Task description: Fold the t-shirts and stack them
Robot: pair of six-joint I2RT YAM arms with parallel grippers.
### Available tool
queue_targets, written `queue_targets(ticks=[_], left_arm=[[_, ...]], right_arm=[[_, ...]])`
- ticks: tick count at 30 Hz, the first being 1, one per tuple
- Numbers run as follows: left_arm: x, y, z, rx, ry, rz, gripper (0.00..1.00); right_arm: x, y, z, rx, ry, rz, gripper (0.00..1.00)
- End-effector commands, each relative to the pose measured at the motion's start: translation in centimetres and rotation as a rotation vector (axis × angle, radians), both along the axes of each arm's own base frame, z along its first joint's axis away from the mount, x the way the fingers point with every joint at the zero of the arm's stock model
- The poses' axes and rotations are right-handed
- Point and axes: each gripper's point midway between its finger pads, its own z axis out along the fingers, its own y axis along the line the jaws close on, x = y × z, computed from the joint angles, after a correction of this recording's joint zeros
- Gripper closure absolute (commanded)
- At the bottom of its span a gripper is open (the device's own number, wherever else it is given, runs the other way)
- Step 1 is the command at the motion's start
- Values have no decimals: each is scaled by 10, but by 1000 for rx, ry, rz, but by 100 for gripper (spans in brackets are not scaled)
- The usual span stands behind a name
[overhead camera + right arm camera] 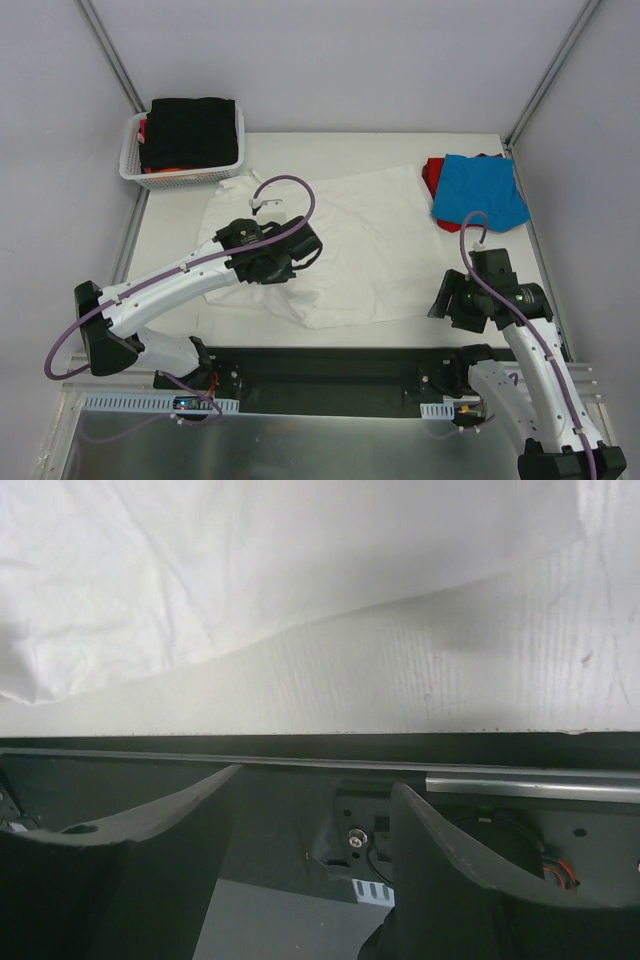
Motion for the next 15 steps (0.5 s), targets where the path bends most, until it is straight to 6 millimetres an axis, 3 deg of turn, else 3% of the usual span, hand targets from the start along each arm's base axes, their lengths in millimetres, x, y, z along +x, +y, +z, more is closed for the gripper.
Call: queue_targets(ticks=[1, 4, 11, 15], left_arm=[[-6, 14, 2, 27, -4, 3, 100], [-5, 13, 1, 35, 1, -10, 100], [-1, 9, 2, 56, 4, -35, 100], [5, 0, 2, 70, 28, -60, 100]], right_arm=[[6, -6, 26, 19, -52, -94, 35], [18, -3, 35, 59, -77, -127, 35], [27, -33, 47, 0, -44, -349, 38], [36, -38, 40, 32, 12, -484, 40]])
